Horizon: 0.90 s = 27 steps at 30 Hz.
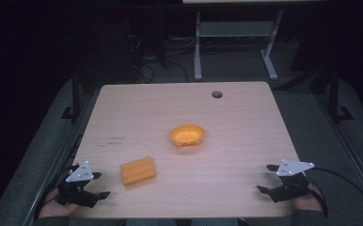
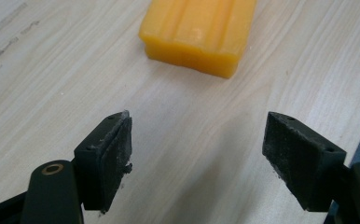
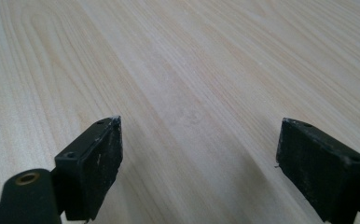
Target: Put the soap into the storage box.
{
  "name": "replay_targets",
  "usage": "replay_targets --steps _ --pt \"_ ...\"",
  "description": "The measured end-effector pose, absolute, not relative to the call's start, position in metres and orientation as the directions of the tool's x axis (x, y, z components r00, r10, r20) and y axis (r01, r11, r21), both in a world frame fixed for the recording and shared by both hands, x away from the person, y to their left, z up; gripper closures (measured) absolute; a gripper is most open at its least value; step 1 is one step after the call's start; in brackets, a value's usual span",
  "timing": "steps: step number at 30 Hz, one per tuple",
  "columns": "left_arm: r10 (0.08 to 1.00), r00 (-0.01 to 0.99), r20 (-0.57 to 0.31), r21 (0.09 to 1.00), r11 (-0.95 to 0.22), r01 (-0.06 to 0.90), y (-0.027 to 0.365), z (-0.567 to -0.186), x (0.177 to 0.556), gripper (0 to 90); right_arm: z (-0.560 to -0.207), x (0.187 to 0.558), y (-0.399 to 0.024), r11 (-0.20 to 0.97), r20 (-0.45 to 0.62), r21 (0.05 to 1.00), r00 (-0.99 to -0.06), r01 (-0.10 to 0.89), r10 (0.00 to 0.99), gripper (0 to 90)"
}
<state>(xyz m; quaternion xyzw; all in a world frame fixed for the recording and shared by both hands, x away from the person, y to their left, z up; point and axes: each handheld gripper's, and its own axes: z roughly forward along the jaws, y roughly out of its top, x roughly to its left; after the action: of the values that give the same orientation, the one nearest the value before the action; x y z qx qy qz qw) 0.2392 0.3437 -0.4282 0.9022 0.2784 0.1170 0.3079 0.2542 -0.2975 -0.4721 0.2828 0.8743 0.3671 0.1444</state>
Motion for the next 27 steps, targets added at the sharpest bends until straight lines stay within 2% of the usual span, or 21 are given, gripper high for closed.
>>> replay_targets --steps 27 --pt "0.528 0.847 0.067 0.628 -0.682 0.375 0.322 -0.422 0.245 24.7 -0.473 0.257 -0.3 0.568 -0.042 0.723 -0.796 0.393 0.604 14.0"
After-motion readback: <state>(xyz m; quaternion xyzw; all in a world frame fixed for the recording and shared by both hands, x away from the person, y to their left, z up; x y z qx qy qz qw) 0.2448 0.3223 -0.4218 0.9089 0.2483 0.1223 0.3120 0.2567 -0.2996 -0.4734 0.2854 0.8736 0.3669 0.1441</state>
